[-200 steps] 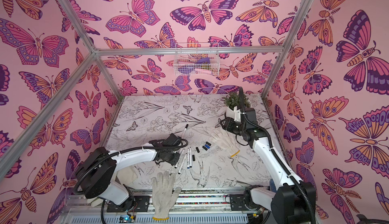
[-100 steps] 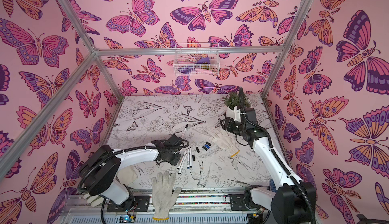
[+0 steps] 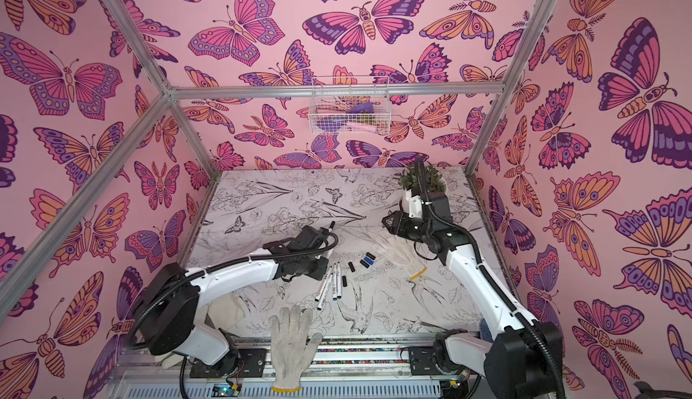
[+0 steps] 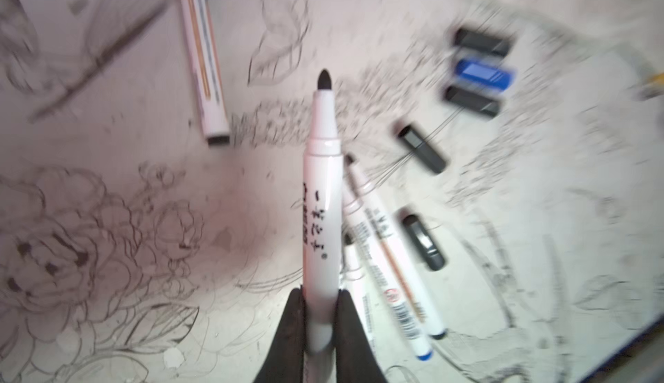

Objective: Insert pens into pen caps
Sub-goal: Pick up a pen from the center of the table.

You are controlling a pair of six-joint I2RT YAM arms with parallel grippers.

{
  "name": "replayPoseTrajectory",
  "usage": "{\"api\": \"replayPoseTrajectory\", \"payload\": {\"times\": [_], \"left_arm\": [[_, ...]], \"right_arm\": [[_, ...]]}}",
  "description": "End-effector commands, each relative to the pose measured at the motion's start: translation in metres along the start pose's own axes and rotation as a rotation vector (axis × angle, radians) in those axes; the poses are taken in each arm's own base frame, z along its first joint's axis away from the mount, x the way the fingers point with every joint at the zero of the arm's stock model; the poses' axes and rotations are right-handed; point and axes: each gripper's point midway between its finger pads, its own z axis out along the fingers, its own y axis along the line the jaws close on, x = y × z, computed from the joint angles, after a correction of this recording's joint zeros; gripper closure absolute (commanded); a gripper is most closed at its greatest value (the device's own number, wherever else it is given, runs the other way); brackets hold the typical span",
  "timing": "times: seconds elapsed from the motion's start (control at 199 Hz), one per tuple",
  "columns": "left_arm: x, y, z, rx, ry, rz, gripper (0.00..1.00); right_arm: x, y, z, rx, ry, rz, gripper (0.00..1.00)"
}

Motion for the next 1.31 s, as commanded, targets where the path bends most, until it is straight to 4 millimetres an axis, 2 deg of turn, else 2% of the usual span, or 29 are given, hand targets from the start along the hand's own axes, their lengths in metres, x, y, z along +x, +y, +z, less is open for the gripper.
{"api": "replayPoseTrajectory", "payload": {"times": [0.0,0.115,0.246,0.387,0.522,0.778,0.984,1.3], "left_arm": [[-0.061,-0.041,-0.031,0.203,-0.209,0.039,1.0],[-0.088,-0.065,-0.039,0.307,-0.269,0.054,1.0],[-0.103,-0.081,-0.038,0.379,-0.289,0.059,1.0],[-0.105,-0.097,-0.036,0.434,-0.28,0.079,1.0],[-0.102,-0.103,-0.035,0.454,-0.276,0.078,1.0],[-0.1,-0.107,-0.042,0.457,-0.298,0.101,1.0],[-0.096,-0.116,-0.047,0.493,-0.294,0.142,1.0],[-0.104,-0.116,-0.054,0.478,-0.341,0.145,1.0]], "right_arm": [[0.015,0.03,0.011,-0.123,0.073,-0.1,0.45],[0.027,0.057,0.013,-0.213,0.118,-0.175,0.46],[0.031,0.07,0.012,-0.248,0.123,-0.226,0.46],[0.026,0.072,0.015,-0.248,0.1,-0.217,0.46],[0.023,0.074,0.019,-0.255,0.081,-0.211,0.47],[0.023,0.068,0.025,-0.23,0.068,-0.2,0.5],[0.02,0.065,0.029,-0.217,0.055,-0.185,0.56],[0.023,0.062,0.033,-0.219,0.059,-0.169,0.61]]}}
